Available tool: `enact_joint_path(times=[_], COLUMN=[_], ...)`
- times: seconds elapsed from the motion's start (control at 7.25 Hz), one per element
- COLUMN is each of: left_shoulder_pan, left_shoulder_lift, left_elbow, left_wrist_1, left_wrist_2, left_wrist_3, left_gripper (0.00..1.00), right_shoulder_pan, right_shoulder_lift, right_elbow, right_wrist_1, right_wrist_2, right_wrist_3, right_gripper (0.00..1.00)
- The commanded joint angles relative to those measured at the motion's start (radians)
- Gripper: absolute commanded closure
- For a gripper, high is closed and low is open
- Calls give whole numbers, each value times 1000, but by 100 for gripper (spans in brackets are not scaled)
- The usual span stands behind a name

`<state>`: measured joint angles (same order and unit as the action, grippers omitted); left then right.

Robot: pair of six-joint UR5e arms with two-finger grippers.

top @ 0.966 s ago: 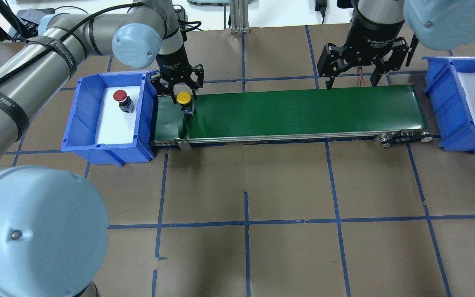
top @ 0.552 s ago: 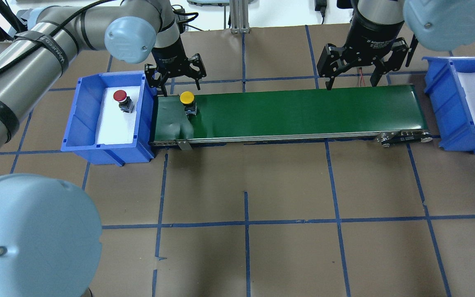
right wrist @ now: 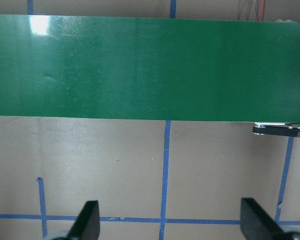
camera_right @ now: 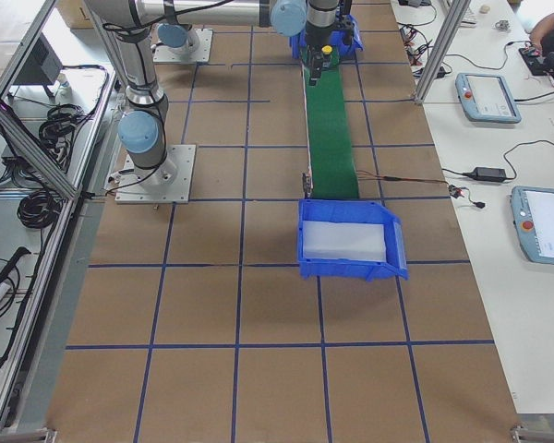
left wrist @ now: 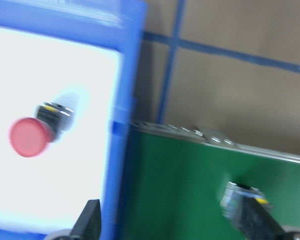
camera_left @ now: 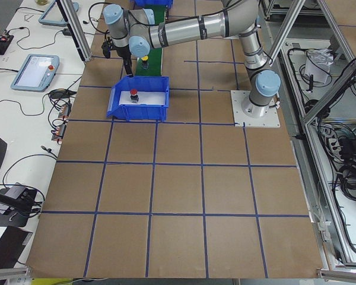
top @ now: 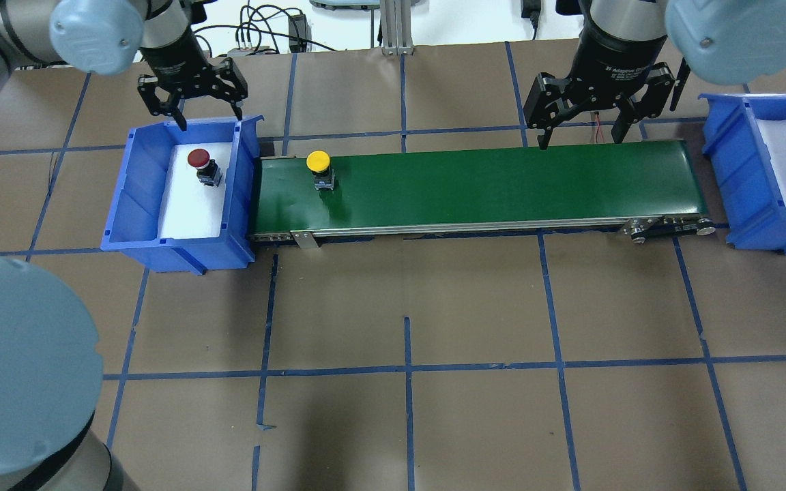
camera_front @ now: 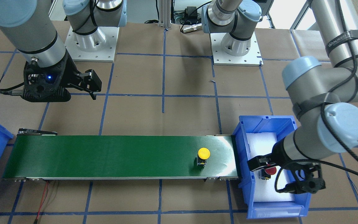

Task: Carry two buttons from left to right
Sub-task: 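Return the left gripper over the red button in the bin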

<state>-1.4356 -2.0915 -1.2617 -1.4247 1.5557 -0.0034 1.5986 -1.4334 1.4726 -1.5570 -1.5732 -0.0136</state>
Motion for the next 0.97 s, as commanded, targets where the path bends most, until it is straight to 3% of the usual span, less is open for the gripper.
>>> enact_joint_path(times=[0.0,0.41,0.83], left_shoulder_pan=[64,66,69], left_shoulder_lift=[-13,7,-11], left_elbow=[-27,-222,-265], left_wrist_1=[18,318,362], left_wrist_2=[0,0,-2], left_wrist_3=[166,268,336], left_gripper=[0,1,1], right_shoulder_pan=[3,4,4], right_shoulder_lift=[-1,-5,1], right_elbow=[0,-3,-2], right_wrist_1=[-2,-2,0], right_wrist_2=[-1,7,9], right_wrist_3=[0,1,0], right_gripper=[0,0,0])
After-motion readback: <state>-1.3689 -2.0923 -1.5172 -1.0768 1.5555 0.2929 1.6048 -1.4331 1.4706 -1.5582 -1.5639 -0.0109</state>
